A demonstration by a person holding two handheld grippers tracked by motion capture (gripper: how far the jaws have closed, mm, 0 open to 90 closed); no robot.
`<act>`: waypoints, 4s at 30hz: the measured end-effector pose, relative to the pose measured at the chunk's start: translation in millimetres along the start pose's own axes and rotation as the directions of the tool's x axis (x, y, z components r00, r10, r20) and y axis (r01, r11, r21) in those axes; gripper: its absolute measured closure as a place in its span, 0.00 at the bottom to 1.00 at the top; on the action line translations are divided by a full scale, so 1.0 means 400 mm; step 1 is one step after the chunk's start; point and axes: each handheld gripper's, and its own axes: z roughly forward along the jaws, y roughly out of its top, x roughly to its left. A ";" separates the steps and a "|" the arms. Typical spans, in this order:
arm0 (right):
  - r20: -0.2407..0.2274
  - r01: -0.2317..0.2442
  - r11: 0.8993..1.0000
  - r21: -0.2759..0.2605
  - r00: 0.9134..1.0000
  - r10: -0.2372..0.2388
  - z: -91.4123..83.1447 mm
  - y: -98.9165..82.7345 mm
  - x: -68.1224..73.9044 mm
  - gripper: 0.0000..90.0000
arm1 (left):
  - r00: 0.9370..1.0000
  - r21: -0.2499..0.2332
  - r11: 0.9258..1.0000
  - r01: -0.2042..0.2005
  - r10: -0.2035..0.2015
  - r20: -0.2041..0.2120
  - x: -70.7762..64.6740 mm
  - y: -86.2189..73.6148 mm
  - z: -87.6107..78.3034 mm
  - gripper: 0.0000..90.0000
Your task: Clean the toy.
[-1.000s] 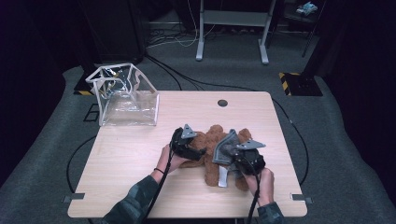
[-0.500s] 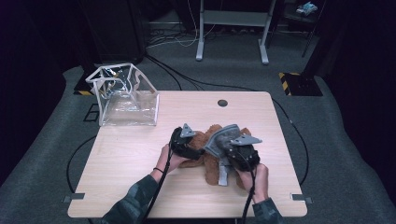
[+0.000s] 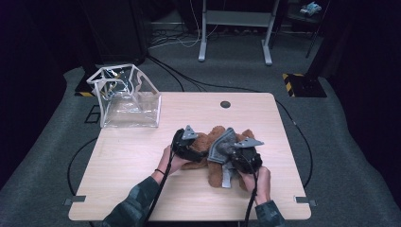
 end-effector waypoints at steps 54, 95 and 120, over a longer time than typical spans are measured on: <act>-0.084 0.051 0.999 0.015 0.995 -0.050 -0.016 0.049 0.098 0.83 | 0.998 0.009 1.000 0.021 -0.021 -0.062 -0.011 0.011 0.002 0.14; 0.039 0.106 0.990 0.089 0.993 -0.110 0.039 -0.023 0.088 0.84 | 0.997 0.030 1.000 -0.005 0.007 -0.073 -0.019 0.010 0.007 0.14; 0.058 0.050 0.999 0.006 0.997 -0.050 -0.070 -0.005 0.033 0.84 | 0.999 0.006 1.000 0.027 -0.027 -0.046 -0.006 0.006 0.006 0.14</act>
